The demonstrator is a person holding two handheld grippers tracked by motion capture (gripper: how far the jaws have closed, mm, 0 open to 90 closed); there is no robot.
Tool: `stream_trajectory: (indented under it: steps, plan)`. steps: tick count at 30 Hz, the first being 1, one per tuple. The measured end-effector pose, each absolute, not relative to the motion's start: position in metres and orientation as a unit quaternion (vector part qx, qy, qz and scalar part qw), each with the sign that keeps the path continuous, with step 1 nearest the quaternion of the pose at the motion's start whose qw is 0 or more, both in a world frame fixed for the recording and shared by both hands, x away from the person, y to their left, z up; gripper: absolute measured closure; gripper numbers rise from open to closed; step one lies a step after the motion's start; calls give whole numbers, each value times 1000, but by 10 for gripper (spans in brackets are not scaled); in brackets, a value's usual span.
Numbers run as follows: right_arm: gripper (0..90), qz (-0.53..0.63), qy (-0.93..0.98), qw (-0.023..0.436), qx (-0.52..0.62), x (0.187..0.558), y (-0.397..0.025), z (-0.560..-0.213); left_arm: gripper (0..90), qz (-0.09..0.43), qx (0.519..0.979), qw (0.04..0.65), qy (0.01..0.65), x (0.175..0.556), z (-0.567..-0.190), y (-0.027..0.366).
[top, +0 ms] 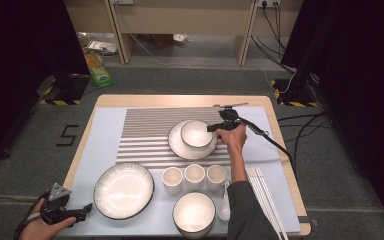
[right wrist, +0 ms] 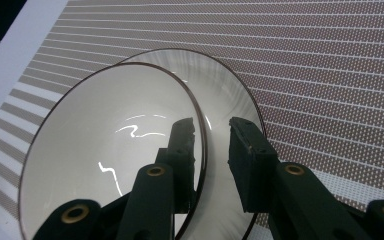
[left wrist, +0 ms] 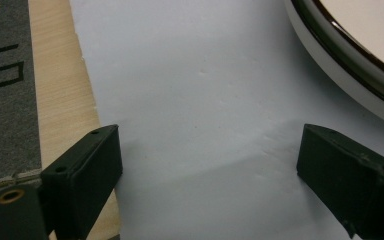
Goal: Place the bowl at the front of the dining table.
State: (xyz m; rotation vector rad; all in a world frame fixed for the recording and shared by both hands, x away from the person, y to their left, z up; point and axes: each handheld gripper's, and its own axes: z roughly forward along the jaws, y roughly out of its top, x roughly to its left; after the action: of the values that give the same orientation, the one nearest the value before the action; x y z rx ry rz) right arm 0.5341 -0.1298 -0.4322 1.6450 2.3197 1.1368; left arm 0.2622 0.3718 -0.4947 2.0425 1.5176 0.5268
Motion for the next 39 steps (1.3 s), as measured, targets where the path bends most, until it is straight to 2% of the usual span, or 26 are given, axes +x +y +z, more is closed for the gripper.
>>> stream_trajectory:
  steps: [17,22,31,39]
  plan:
    - [556,401,769,61,493,495,-159,-408,99,196,755,269,565,262,-495,371]
    - [486,401,772,63,489,481,-165,-404,99,196,755,269,565,262,-495,371]
    - [305,408,769,64,487,461,-177,-401,99,196,755,269,565,262,-495,371]
    - [263,411,773,62,478,445,-187,-398,99,199,754,270,565,262,-495,371]
